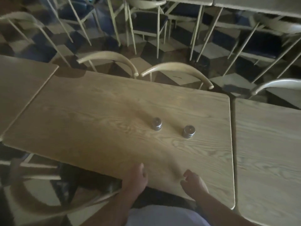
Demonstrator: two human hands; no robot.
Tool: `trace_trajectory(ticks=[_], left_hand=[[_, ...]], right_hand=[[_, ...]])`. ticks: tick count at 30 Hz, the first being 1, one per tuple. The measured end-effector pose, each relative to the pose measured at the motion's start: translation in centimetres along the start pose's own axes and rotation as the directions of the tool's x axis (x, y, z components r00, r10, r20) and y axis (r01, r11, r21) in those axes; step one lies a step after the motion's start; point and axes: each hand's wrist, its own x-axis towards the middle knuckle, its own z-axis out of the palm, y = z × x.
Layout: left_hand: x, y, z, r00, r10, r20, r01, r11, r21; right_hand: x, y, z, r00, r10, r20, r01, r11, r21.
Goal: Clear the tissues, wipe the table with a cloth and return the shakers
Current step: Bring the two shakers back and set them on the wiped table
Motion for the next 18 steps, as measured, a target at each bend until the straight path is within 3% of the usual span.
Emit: trace_trajectory(ticks=[10,14,18], left_hand=[[5.2,3.2,-2.2,0.987,0.145,0.067,-0.153,0.979,0.137],[8.6,5.4,-3.9,0.999,-0.006,-0.047,0.003,0.998,-0.065],[11.4,7.8,-5.3,0.986,0.013,-0.165,-0.045,0.981,-0.188]], right_hand=[[0.6,-2.1,-0.5,0.976,0.217,-0.027,-0.214,0.973,0.083],[2.6,-3.7,-2.5,0.947,0.302,-0.109,-0.279,0.942,0.186],[6.0,-6.2,-6.0,0.907,0.321,-0.274,-0.233,0.922,0.309]])
